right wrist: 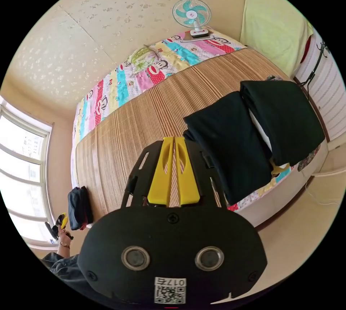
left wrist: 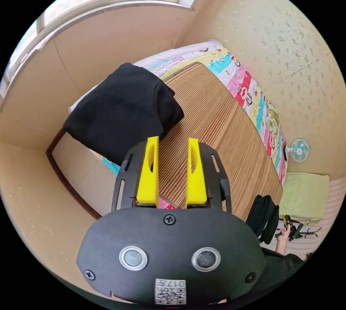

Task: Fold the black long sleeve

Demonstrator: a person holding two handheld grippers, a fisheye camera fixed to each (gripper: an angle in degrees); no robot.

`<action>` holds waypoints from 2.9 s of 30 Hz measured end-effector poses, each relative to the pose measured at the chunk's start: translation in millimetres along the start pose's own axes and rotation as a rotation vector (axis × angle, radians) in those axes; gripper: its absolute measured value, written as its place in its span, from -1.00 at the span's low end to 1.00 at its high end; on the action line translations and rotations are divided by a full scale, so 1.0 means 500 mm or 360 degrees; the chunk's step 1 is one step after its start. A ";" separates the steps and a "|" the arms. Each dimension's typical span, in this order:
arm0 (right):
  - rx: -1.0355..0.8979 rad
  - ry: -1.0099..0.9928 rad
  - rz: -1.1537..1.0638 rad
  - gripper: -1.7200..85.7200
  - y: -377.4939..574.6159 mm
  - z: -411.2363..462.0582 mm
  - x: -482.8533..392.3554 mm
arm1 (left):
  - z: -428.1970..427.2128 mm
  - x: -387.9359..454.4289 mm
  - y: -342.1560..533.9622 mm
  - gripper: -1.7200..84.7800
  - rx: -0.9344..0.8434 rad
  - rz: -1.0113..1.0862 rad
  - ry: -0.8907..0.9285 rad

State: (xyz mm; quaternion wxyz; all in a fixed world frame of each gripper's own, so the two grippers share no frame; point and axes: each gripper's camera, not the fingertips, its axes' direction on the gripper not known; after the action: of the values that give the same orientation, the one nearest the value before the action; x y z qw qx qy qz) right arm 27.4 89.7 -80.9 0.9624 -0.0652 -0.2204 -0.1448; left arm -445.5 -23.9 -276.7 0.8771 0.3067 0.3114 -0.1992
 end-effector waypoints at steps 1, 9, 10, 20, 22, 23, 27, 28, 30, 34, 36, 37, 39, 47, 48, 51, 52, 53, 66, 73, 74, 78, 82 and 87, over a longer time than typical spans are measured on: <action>0.0004 -0.0057 0.0003 -0.96 0.018 -0.002 -0.035 | 0.009 -0.011 -0.033 -0.67 -0.0023 0.0012 -0.0024; -0.0221 -0.0483 0.0179 -0.95 0.155 0.000 -0.113 | 0.159 -0.110 -0.074 -0.77 -0.0372 -0.0070 -0.0222; -0.0222 -0.0498 0.0150 -0.95 0.167 -0.012 -0.120 | 0.153 -0.123 -0.062 -0.79 -0.0350 -0.0134 -0.0195; 0.0049 -0.0899 -0.0446 -0.95 0.207 -0.121 -0.238 | -0.197 -0.202 0.066 -0.95 0.0350 0.0502 0.1520; 0.0172 -0.0977 -0.0769 -0.95 0.223 -0.146 -0.305 | -0.319 -0.121 0.111 -0.96 0.0462 0.0990 0.1805; 0.0199 -0.1017 -0.0851 -0.95 0.227 -0.152 -0.322 | -0.345 -0.101 0.121 -0.97 0.0495 0.1107 0.1910; 0.0326 -0.1374 -0.1329 -0.92 0.246 -0.222 -0.436 | -0.484 0.024 0.195 -0.97 0.0698 0.1786 0.2594; 0.0364 -0.1458 -0.1447 -0.89 0.253 -0.248 -0.466 | -0.506 0.061 0.217 -0.97 0.0742 0.1915 0.2797; 0.0442 -0.1522 -0.1580 -0.80 0.264 -0.287 -0.506 | -0.521 0.122 0.248 -0.97 0.0735 0.2063 0.3088; 0.0444 -0.1446 -0.1836 -0.65 0.299 -0.335 -0.584 | -0.504 0.283 0.335 -0.96 0.0475 0.2181 0.3386; 0.0243 -0.1242 -0.1997 -0.63 0.326 -0.303 -0.634 | -0.472 0.360 0.383 -0.96 0.0258 0.2132 0.3491; 0.0144 -0.1073 -0.2076 -0.62 0.352 -0.270 -0.662 | -0.442 0.410 0.419 -0.96 0.0079 0.2086 0.3624; 0.0103 -0.0952 -0.2160 -0.65 0.392 -0.232 -0.674 | -0.398 0.467 0.471 -0.96 -0.0115 0.1984 0.3807; 0.0430 -0.1302 -0.1466 -0.88 0.291 -0.274 -0.509 | -0.260 0.560 0.523 -0.96 -0.0494 0.1436 0.3599; 0.0519 -0.1342 -0.1371 -0.88 0.268 -0.294 -0.482 | -0.253 0.567 0.525 -0.97 -0.0554 0.1488 0.3504; 0.0739 -0.1355 -0.1228 -0.89 0.228 -0.361 -0.439 | -0.239 0.585 0.540 -0.97 -0.0630 0.1600 0.3191; 0.0844 -0.1398 -0.1201 -0.89 0.219 -0.393 -0.426 | -0.230 0.590 0.546 -0.97 -0.0637 0.1614 0.3041; 0.0887 -0.1426 -0.1188 -0.89 0.215 -0.410 -0.420 | -0.224 0.592 0.548 -0.97 -0.0639 0.1616 0.2968; 0.1289 -0.1643 -0.1452 -0.89 0.225 -0.605 -0.429 | -0.076 0.629 0.550 -0.95 -0.0528 0.1456 0.2456; 0.1334 -0.1834 -0.1408 -0.89 0.185 -0.661 -0.389 | -0.076 0.681 0.510 -0.68 -0.0461 0.1658 0.1888; 0.1333 -0.1869 -0.1407 -0.89 0.181 -0.667 -0.388 | -0.075 0.689 0.514 -0.69 -0.0475 0.1702 0.1777; 0.1371 -0.1931 -0.1472 -0.89 0.155 -0.704 -0.377 | -0.092 0.694 0.533 -0.95 -0.0286 0.1877 0.2212; 0.1333 -0.2124 -0.1414 -0.89 0.110 -0.709 -0.311 | -0.052 0.641 0.467 -0.97 0.0014 0.1498 0.2667; 0.1095 -0.2638 -0.1339 -0.89 0.030 -0.672 -0.273 | 0.056 0.718 0.484 -0.73 -0.0244 0.1428 0.1879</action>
State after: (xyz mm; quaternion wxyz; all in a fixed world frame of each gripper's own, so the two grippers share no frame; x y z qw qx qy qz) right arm 50.6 74.3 -442.8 0.3406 0.2207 -0.8592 -0.3115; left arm -42.1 77.7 -399.0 0.5800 0.3982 0.5888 0.3980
